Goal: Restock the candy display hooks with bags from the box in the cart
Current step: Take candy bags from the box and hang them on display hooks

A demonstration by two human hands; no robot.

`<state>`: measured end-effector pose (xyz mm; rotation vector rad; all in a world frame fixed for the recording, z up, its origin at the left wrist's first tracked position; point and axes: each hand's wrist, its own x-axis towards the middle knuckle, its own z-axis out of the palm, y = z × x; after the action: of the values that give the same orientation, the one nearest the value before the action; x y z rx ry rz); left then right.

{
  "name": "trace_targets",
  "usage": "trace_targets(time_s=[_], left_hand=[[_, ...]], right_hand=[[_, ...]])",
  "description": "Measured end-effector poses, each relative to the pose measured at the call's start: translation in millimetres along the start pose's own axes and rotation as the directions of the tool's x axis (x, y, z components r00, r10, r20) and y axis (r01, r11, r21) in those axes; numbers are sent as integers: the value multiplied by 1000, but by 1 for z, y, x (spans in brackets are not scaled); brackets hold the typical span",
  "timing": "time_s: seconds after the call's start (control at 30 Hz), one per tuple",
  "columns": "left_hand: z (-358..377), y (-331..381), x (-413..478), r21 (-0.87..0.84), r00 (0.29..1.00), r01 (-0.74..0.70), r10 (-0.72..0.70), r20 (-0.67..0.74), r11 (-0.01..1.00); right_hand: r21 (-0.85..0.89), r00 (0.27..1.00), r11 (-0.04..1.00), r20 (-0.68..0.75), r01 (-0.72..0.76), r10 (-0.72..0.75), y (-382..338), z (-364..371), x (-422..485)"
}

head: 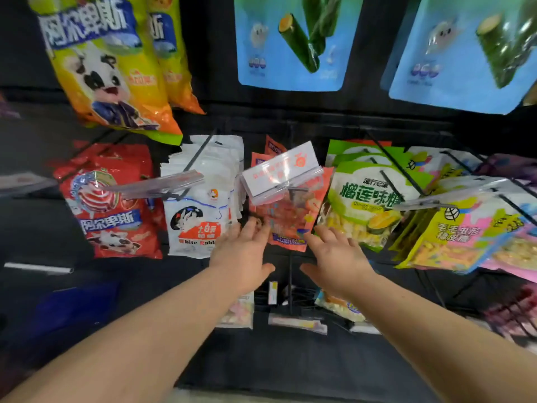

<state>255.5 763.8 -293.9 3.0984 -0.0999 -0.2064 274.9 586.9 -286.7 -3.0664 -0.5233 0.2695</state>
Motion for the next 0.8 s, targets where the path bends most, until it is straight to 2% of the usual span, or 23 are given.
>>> trace_targets(time_s=[0.1, 0.4, 0.8], left_hand=[[-12, -6, -27, 65, 999, 6, -9, 48, 998], [-32, -60, -120, 52, 979, 182, -186, 89, 982], [-13, -187, -298, -12, 873, 481, -477, 102, 877]], right_hand=[[-13, 998, 998, 5, 62, -62, -11, -11, -17], [-42, 972, 971, 30, 236, -235, -78, -35, -50], [-40, 895, 895, 65, 444, -441, -247, -29, -109]])
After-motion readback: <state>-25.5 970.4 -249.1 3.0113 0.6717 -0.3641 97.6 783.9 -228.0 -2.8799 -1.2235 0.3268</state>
